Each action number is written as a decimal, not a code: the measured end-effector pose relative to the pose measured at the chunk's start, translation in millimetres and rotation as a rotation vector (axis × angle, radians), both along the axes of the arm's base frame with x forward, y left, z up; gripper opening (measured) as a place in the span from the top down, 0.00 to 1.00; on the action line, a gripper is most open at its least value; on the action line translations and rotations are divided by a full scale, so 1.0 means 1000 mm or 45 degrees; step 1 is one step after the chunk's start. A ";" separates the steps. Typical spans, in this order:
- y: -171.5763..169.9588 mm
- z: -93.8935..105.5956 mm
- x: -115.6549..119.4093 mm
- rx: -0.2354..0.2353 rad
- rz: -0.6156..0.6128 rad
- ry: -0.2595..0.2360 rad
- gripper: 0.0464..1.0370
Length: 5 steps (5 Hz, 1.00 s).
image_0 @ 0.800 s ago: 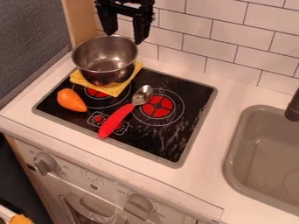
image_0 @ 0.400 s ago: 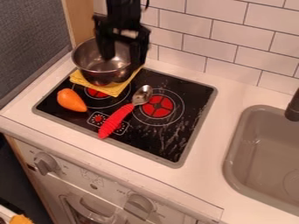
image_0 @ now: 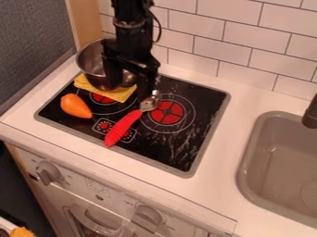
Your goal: Move the red spoon to the upper right of the stove
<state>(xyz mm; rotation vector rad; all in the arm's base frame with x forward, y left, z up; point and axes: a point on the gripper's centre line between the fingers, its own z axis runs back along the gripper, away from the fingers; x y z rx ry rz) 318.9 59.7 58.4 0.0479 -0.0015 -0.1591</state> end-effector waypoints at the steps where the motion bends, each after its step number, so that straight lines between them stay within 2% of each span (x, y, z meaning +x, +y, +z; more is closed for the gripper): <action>1: -0.008 -0.027 -0.003 -0.058 0.018 0.021 0.04; 2: -0.022 -0.049 -0.004 -0.083 0.034 0.082 0.04; 3: -0.025 -0.052 -0.001 -0.109 0.152 0.095 0.09; 4: -0.026 -0.052 0.000 -0.130 0.194 0.107 0.34; 5: -0.025 -0.051 -0.003 -0.118 0.220 0.135 0.66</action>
